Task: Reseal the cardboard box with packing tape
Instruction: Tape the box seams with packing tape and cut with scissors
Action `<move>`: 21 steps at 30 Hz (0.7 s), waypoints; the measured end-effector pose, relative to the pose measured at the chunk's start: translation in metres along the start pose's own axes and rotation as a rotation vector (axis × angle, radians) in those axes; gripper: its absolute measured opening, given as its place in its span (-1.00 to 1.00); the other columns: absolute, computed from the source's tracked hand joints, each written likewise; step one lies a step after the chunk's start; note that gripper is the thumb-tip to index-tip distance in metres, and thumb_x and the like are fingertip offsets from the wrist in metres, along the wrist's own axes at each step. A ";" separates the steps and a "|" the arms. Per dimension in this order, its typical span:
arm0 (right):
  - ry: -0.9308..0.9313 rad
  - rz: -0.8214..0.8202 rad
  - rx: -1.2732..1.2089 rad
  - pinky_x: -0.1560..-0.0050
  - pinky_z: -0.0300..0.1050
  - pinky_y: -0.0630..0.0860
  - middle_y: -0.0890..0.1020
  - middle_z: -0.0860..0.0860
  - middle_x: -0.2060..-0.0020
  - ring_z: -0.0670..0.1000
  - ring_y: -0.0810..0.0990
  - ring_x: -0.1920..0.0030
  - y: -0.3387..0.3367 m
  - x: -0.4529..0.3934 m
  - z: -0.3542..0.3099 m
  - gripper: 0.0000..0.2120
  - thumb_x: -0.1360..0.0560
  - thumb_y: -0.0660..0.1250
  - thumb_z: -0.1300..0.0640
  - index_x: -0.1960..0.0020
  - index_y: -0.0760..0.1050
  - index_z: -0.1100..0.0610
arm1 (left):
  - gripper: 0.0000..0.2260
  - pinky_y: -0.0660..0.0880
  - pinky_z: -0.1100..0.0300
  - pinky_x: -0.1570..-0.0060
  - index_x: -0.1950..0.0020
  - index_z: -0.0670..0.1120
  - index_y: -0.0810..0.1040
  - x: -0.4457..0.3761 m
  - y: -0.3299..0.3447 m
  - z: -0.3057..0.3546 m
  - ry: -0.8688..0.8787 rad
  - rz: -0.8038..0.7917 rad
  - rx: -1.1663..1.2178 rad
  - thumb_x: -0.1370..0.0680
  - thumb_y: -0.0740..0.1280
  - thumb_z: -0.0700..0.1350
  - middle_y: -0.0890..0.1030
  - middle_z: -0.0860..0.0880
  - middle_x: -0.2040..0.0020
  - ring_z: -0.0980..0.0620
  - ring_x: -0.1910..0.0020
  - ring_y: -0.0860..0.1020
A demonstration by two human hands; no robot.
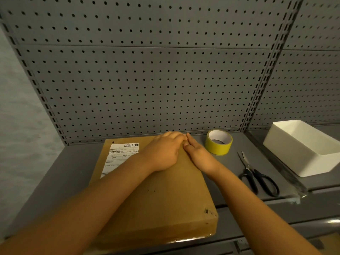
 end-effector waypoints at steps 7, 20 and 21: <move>-0.028 -0.016 0.016 -0.38 -0.28 0.06 0.12 -0.02 -0.54 -0.05 0.10 -0.52 0.003 -0.004 0.004 -0.50 -0.67 0.01 0.04 -0.57 -0.01 0.08 | -0.55 -0.02 0.23 -0.47 -0.56 -0.03 0.10 -0.010 0.004 -0.008 -0.024 -0.078 -0.020 -0.66 0.02 -0.15 0.13 0.02 -0.56 0.10 -0.52 0.10; -0.058 0.042 0.432 -0.19 -0.16 0.33 0.41 0.16 -0.40 0.16 0.39 -0.37 -0.003 0.016 -0.010 -0.50 -0.67 -0.02 -0.01 -0.56 -0.01 0.08 | -0.56 0.04 0.14 -0.49 -0.56 -0.05 0.10 -0.004 0.006 -0.005 -0.064 -0.028 -0.179 -0.66 -0.01 -0.11 0.15 -0.01 -0.55 0.06 -0.52 0.12; -0.042 0.032 0.441 -0.18 -0.15 0.34 0.43 0.17 -0.38 0.16 0.40 -0.35 -0.003 0.017 -0.011 -0.50 -0.67 -0.02 -0.01 -0.57 -0.01 0.09 | -0.56 0.04 0.17 -0.48 -0.56 -0.04 0.10 -0.003 0.006 -0.006 -0.066 -0.038 -0.147 -0.66 0.00 -0.13 0.14 0.00 -0.55 0.06 -0.52 0.11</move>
Point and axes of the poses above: each hand's wrist, its own x-axis away from the middle knuckle, its own y-axis out of the palm, z = x × y, the point moved 4 cm from there along -x, towards the middle knuckle
